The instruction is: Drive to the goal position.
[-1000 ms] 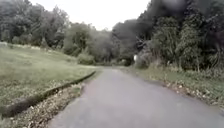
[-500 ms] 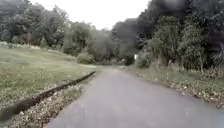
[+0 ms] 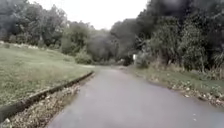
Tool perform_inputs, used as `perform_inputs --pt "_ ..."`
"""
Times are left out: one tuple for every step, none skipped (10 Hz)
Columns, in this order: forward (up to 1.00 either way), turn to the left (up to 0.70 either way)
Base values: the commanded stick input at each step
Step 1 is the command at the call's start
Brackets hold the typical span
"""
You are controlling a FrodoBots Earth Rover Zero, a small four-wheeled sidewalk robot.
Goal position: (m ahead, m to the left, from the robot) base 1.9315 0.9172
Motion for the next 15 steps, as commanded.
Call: perform_inputs --pt "0.5 -0.5" --pt "0.5 -0.5" --pt "0.5 -0.5" --pt "0.5 -0.5" --pt "0.5 -0.5" --pt "0.5 -0.5" --pt "0.5 -0.5" --pt "0.5 -0.04" --pt "0.5 -0.01" --pt "0.5 0.0" --pt "0.5 0.0" --pt "0.5 0.0" --pt "0.5 0.0" --pt "0.5 0.0" --pt "0.5 0.0"
